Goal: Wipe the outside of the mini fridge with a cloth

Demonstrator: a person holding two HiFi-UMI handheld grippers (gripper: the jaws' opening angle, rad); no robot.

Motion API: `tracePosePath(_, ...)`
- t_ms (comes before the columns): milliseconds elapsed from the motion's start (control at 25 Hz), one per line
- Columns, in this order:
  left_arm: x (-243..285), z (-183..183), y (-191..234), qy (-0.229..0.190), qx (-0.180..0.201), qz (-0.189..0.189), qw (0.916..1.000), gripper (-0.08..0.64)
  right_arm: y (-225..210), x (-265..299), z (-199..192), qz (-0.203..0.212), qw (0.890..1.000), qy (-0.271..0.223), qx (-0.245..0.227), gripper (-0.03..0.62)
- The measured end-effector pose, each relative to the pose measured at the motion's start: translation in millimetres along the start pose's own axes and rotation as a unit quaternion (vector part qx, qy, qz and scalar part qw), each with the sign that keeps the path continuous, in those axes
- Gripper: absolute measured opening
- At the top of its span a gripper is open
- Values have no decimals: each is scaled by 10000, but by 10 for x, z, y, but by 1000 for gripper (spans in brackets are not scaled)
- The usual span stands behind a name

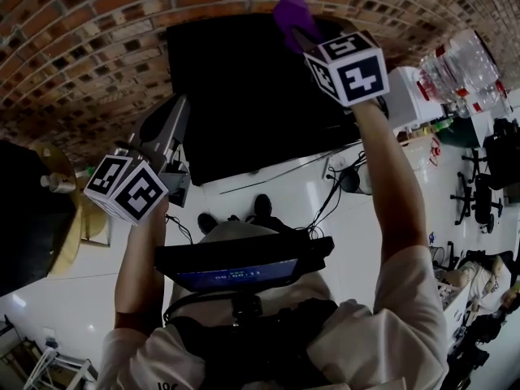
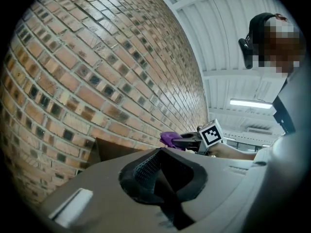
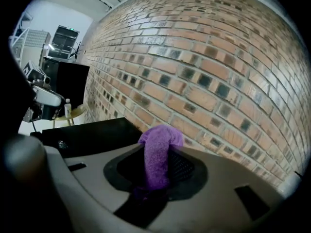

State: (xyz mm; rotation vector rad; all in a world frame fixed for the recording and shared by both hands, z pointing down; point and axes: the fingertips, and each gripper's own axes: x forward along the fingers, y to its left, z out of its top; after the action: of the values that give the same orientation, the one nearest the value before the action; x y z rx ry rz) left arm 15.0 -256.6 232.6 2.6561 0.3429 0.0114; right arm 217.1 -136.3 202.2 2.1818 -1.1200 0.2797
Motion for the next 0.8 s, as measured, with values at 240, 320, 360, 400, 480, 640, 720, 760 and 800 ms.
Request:
tracePosePath(240, -81, 6, 42, 17, -3, 76, 10000, 6, 524, 49, 206, 491, 9986, -202, 35, 130)
tracePosePath(320, -92, 30, 69, -4, 20, 85, 10000, 6, 717, 109, 285, 659, 9975, -269, 43, 130)
tracePosePath(360, -99, 41, 84, -19, 29, 88, 10000, 6, 815, 141, 329, 738, 9968, -301, 45, 130)
tracePosePath(400, -113, 45, 102, -29, 29, 100, 9999, 6, 919, 173, 373, 826, 9960, -330, 52, 130)
tracePosePath(480, -165, 36, 141, -30, 5, 156, 9999, 6, 1155, 237, 451, 1036, 9939, -379, 78, 130)
tracePosePath(640, -279, 32, 224, -54, -45, 301, 9995, 6, 1610, 354, 591, 1460, 9882, -449, 78, 130)
tracePosePath(720, -321, 37, 248, -81, -55, 352, 9993, 6, 1798, 389, 632, 1632, 9855, -461, 76, 130)
tracePosePath(760, -340, 35, 260, -91, -63, 371, 9993, 6, 1889, 403, 648, 1713, 9841, -469, 75, 130)
tracePosePath(800, -363, 30, 276, -99, -75, 391, 9992, 6, 1983, 414, 667, 1798, 9825, -482, 87, 130)
